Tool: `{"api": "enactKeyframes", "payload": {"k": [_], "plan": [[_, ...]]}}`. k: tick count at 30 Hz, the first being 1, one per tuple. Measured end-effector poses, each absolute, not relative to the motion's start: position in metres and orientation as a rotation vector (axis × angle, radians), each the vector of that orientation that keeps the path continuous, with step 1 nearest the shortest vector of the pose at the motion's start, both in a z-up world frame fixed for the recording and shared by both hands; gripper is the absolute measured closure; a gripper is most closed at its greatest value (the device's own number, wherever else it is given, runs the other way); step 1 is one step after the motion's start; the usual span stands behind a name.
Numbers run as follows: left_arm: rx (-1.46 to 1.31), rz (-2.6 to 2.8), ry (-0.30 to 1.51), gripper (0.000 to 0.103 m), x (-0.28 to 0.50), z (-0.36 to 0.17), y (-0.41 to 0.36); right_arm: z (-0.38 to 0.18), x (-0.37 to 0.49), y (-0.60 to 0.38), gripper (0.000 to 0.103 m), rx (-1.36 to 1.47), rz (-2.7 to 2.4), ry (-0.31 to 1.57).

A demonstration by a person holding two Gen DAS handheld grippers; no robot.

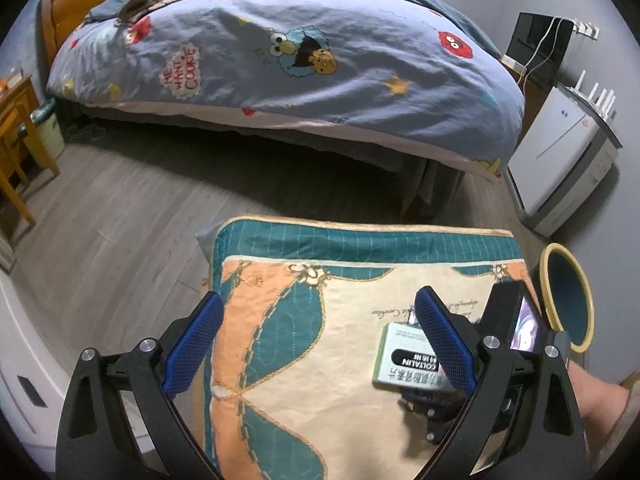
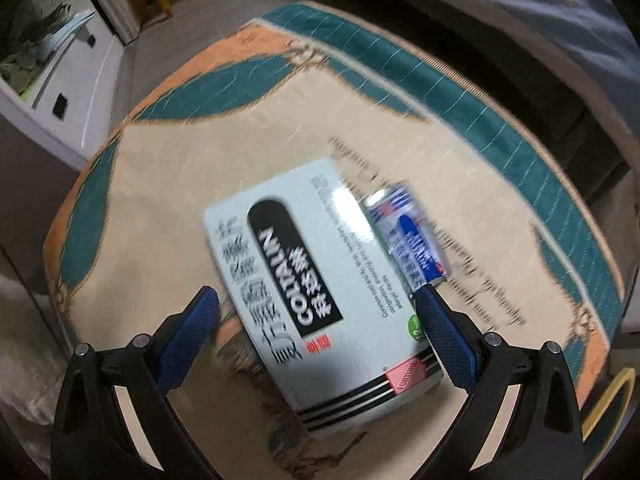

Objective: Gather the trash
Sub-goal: 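Grasp the white COLTALIN box with the right tool while the left tool grasps the blister strip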

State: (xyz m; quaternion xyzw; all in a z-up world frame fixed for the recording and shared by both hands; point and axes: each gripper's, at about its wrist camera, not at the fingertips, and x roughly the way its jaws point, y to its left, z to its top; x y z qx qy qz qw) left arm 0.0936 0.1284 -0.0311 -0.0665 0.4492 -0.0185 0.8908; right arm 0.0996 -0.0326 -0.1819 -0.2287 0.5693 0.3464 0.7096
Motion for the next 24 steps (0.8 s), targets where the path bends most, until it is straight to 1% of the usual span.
{"api": "enactKeyframes", "payload": {"k": [4,7,10,12,13,19,24], "plan": [[-0.151,-0.043,0.932,0.007,0.094,-0.032,0.128,-0.179,0.091,-0.035,0.006,-0.455,0.902,1.341],[-0.149,-0.04,0.934,0.008,0.096,-0.032,0.127,-0.177,0.093,-0.031,0.006,-0.491,0.83,1.288],[-0.147,-0.041,0.938,0.008,0.097,-0.033,0.126,-0.183,0.097,-0.028,0.007,-0.474,0.777,1.293],[-0.125,-0.034,0.946,0.008,0.097,-0.035,0.124,-0.183,0.095,-0.027,0.028,-0.492,0.771,1.283],[-0.119,-0.032,0.948,0.008,0.097,-0.035,0.124,-0.181,0.094,-0.026,0.029,-0.505,0.762,1.271],[-0.135,-0.022,0.96,0.008,0.096,-0.039,0.124,-0.147,0.097,-0.058,0.029,-0.331,0.733,1.257],[-0.113,-0.033,0.987,0.008,0.101,-0.047,0.109,-0.117,0.094,-0.104,0.029,-0.336,0.617,1.261]]}}
